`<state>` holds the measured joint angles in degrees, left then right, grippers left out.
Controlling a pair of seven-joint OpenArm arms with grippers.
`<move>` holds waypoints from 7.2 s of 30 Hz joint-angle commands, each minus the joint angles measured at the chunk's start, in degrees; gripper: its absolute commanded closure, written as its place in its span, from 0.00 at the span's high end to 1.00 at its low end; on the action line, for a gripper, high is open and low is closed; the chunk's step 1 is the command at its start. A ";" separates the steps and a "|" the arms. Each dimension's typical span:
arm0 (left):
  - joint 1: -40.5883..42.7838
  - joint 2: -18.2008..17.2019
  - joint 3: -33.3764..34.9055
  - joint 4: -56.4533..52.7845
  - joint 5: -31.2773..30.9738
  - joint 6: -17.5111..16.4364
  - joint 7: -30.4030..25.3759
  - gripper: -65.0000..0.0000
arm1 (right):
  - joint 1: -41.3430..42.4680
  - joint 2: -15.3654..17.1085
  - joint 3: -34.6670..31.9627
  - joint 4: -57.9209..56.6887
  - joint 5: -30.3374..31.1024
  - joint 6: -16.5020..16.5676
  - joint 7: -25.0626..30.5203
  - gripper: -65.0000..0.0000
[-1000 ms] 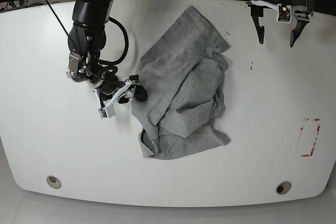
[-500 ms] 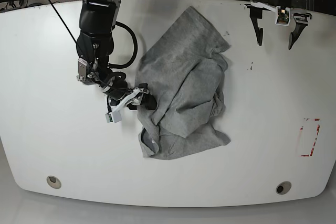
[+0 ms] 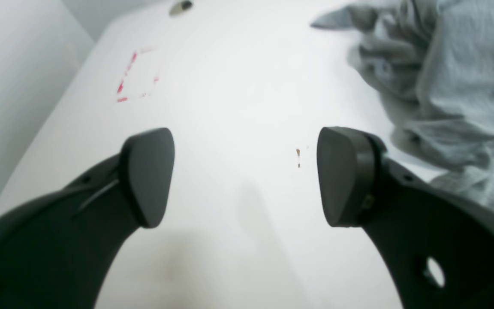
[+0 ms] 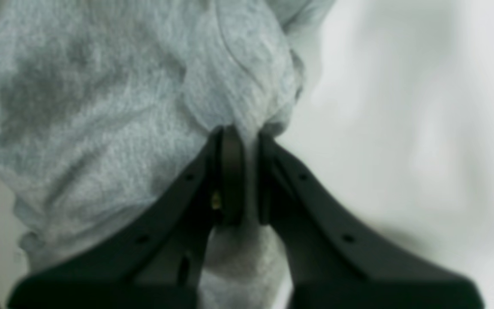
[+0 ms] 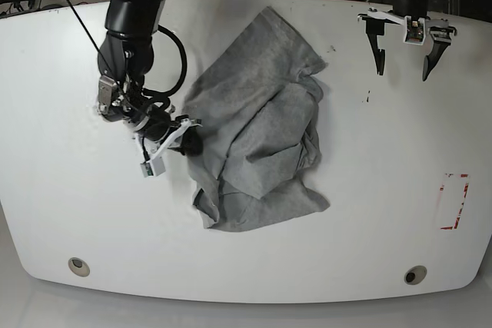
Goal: Fold the T-shirt properly
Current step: 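Lower the left gripper onto the shirt fabric and pinch it, then lift the shirt with both grippers, bringing the left gripper toward the right, then stretch the shirt between both grippers, pulling them apart, then lay the stretched shirt flat on the table with both grippers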
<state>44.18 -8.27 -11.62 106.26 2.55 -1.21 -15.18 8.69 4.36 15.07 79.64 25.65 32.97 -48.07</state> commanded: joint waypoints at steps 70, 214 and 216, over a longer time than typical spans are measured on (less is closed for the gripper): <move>-43.44 -0.03 11.05 0.34 -0.66 -20.81 43.71 0.00 | 6.56 9.22 1.68 17.02 -2.48 0.92 -2.52 0.00; -22.87 -2.32 -10.32 3.24 5.85 -36.28 50.21 0.00 | -22.09 0.78 13.90 26.17 -2.04 7.03 -2.87 0.04; -22.43 -2.32 -10.32 2.71 5.85 -36.28 50.21 0.00 | -24.47 -0.36 13.98 27.31 -2.04 7.03 -2.87 0.07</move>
<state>21.74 -9.87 -21.28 108.57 7.09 -39.00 34.87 -14.44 3.92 28.29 104.73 24.08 40.69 -52.23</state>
